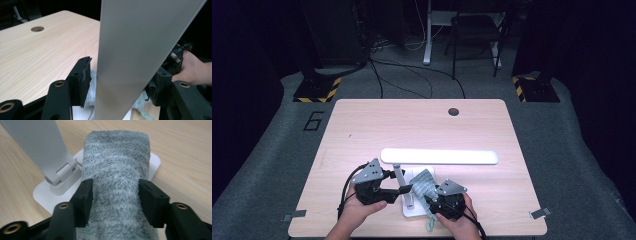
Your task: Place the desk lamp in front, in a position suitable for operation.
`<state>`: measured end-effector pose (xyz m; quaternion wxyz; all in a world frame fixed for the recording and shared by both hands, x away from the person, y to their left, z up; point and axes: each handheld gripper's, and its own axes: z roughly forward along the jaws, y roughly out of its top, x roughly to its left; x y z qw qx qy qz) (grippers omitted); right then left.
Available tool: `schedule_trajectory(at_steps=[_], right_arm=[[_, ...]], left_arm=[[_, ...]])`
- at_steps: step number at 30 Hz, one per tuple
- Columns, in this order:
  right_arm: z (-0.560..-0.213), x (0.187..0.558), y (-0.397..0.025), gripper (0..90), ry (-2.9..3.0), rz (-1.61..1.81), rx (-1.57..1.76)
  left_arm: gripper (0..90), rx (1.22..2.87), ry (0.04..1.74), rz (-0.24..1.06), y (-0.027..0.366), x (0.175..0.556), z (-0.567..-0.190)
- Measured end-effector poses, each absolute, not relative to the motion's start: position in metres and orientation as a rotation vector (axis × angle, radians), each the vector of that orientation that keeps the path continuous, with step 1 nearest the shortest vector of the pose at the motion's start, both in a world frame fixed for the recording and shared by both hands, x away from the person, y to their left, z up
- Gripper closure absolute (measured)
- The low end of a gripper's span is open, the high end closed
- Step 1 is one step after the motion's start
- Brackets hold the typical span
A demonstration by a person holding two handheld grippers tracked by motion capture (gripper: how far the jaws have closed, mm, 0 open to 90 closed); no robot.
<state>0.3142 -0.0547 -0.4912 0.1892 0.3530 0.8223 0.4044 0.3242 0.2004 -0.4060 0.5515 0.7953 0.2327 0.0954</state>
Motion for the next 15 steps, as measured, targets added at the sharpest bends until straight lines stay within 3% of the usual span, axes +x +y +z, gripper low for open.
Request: schedule_trajectory(at_steps=[9, 15], right_arm=[[-0.492, 0.308, -0.051, 62.3, 2.376, 1.087, 0.925], [-0.497, 0.306, -0.046, 64.8, 2.385, 1.033, 0.892]], left_arm=[[44.1, 1.868, 0.552, 0.218, 0.202, 0.324, -0.402], [51.5, 1.868, 0.524, 0.246, 0.201, 0.322, -0.402]])
